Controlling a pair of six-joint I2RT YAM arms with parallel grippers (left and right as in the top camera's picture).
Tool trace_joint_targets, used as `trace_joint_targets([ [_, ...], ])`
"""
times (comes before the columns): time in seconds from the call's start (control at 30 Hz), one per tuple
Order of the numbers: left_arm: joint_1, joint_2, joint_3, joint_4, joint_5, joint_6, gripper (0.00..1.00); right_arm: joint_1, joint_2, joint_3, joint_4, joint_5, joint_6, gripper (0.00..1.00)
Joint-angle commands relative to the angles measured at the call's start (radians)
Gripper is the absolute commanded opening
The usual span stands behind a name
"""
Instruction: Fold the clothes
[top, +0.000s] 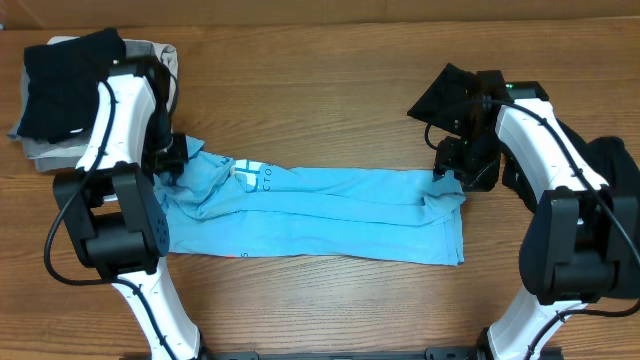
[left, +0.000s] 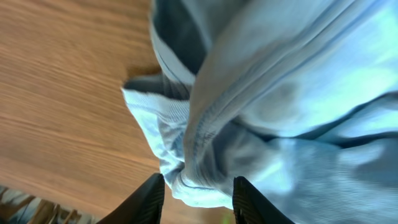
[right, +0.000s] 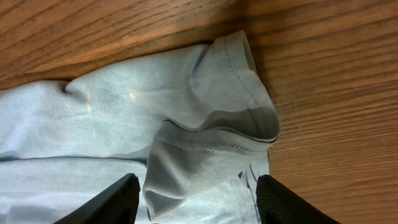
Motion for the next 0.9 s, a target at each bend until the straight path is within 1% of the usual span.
trace_joint_targets([
  [0.0, 0.009, -0.015, -0.069, 0.014, -0.014, 0.006, 0.39, -0.008, -0.032, 0.021, 0.000, -0.008, -0.003, 0.65],
  [0.17, 0.036, -0.028, -0.073, 0.043, -0.004, -0.004, 0.39, -0.008, -0.034, 0.022, -0.001, -0.010, -0.011, 0.70],
  [0.3, 0.045, -0.082, -0.073, 0.059, 0.029, -0.003, 0.39, -0.008, -0.084, 0.032, -0.005, -0.055, -0.032, 0.71],
  [0.43, 0.045, -0.188, -0.073, 0.097, 0.094, 0.015, 0.41, -0.008, -0.220, 0.051, 0.000, -0.100, -0.016, 0.76],
  [0.6, 0.041, -0.373, -0.073, 0.119, 0.220, -0.001, 0.41, -0.002, -0.446, 0.048, -0.050, -0.100, 0.019, 0.87],
  [0.77, 0.036, -0.527, -0.073, 0.122, 0.219, -0.001, 0.44, 0.017, -0.634, 0.011, -0.056, -0.099, 0.063, 0.96],
  [0.83, 0.036, -0.583, -0.073, 0.120, 0.219, -0.001, 0.47, 0.020, -0.687, -0.008, -0.064, -0.099, 0.071, 0.98],
  [0.87, 0.036, -0.601, -0.073, 0.117, 0.219, 0.000, 0.51, 0.020, -0.706, -0.019, -0.069, -0.099, 0.074, 0.99],
])
